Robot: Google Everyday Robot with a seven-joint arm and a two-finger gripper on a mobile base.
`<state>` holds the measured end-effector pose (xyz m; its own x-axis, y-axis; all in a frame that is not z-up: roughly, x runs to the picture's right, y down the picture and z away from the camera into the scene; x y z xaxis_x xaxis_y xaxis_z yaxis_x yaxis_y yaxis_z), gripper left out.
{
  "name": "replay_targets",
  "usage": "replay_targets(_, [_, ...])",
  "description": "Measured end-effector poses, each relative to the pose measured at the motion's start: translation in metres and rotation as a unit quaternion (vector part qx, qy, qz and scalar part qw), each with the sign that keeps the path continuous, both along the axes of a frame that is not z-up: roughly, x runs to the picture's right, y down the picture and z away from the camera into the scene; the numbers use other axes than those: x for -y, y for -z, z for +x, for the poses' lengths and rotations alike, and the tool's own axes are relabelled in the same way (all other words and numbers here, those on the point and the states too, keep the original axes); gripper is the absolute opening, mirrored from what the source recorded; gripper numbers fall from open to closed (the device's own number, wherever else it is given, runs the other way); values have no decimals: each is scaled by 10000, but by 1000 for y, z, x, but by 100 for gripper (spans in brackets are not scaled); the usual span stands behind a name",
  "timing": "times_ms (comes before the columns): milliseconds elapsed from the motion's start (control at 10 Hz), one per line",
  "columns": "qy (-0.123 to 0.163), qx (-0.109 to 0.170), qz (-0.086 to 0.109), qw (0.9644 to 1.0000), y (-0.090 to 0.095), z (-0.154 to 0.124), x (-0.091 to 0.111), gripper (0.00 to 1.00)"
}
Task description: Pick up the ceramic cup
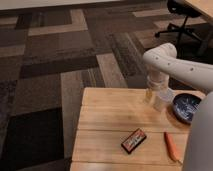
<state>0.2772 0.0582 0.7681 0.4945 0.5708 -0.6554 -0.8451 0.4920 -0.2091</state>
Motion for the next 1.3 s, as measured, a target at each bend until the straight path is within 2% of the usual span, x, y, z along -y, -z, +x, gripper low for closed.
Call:
replay_targets(200, [-119,27,-48,9999,-17,11,-14,65])
replay_targets(300, [-111,109,-56,9999,-27,15,-19,56])
replay_targets(400, [-113,168,-53,9998,-32,17,-21,42])
replay_targets(500, [-107,186,-39,9998,-31,19,-17,23])
replay_targets(600, [-28,157,-12,9999,-26,18,-7,9])
replay_targets(700, [103,143,51,9998,-15,12,10,0])
replay_targets(800, [199,142,64,9997,-8,6,20,0])
replay_targets(900, [430,146,81,9989,11,-10,41,0])
replay_targets(1100, [659,204,108,9976,33,-29,63,0])
replay_targets(1300, [710,217,116,9972,42,-32,69,0])
